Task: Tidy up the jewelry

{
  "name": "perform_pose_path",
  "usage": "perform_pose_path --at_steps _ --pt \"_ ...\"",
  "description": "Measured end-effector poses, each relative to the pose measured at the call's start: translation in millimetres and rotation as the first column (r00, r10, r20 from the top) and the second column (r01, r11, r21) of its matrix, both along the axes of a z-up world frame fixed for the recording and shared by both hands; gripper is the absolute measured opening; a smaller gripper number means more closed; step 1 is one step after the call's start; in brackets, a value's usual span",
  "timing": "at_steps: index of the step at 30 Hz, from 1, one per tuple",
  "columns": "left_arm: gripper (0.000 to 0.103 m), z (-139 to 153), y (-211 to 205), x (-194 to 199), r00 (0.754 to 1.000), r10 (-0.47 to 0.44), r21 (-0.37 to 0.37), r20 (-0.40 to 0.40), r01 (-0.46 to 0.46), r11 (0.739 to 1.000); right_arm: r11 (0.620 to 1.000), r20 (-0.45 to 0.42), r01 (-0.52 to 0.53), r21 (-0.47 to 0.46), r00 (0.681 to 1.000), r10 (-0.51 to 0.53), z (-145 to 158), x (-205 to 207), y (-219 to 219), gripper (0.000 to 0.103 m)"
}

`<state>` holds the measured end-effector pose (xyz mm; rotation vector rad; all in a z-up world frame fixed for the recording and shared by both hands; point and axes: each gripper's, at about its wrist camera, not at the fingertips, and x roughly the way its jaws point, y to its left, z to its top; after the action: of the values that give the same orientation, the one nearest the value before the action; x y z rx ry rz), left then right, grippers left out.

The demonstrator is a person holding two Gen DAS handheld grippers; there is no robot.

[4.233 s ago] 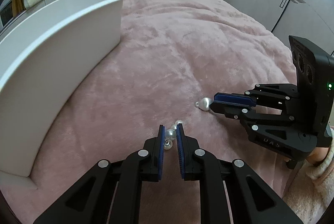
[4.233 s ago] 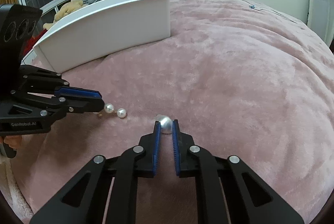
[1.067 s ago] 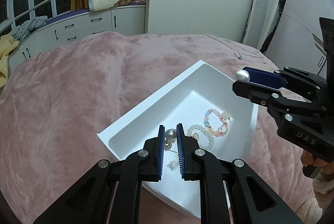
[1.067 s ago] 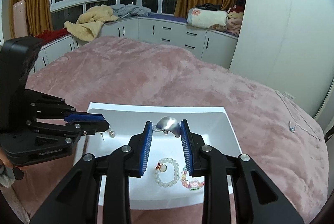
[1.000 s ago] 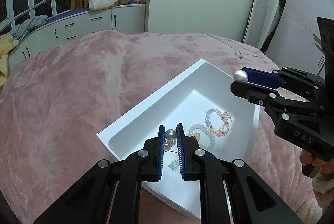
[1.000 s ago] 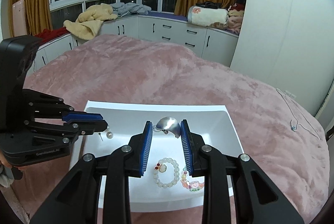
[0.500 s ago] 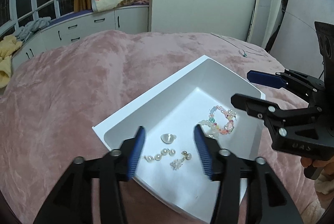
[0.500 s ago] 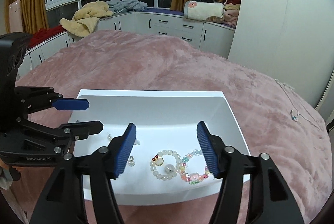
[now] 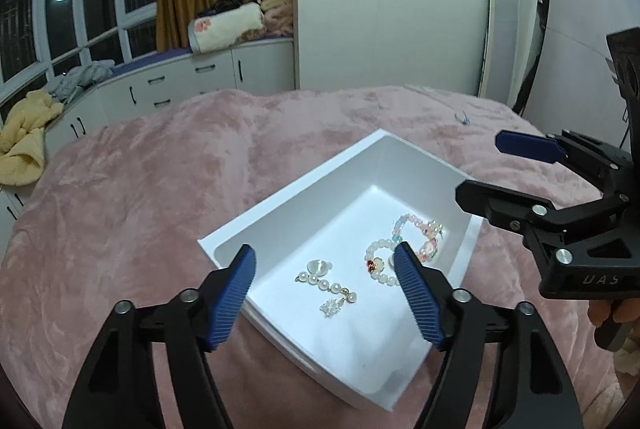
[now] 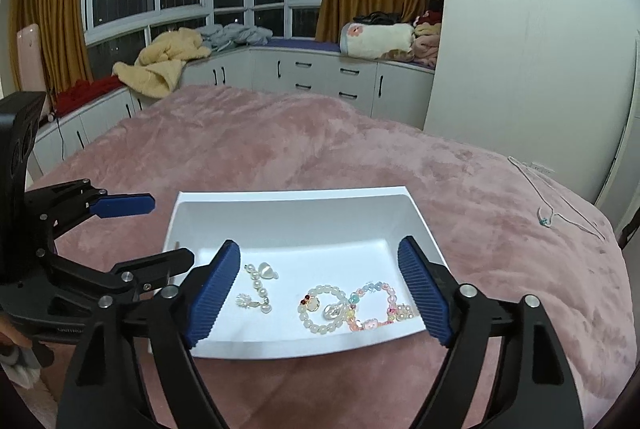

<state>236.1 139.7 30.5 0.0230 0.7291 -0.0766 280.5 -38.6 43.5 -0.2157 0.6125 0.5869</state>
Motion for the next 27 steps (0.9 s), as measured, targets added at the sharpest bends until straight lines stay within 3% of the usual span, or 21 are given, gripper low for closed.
perform_pose_path --at_steps 9,21,27 --pt "0.09 15 -5 -39 0.995 0.059 -0.004 0.082 -0.059 0.998 1.0 0.01 0.02 0.016 1.0 -0.02 2 -32 -19 0.091" --pt "0.093 17 -21 -76 0.986 0.079 0.039 0.144 -0.086 0.996 0.998 0.023 0.057 0.031 0.998 -0.058 -1 -62 -39 0.094" --pt "0.093 12 -21 -86 0.983 0.105 -0.006 0.15 -0.106 0.994 0.995 0.068 0.081 0.063 0.994 -0.085 4 -76 -52 0.096"
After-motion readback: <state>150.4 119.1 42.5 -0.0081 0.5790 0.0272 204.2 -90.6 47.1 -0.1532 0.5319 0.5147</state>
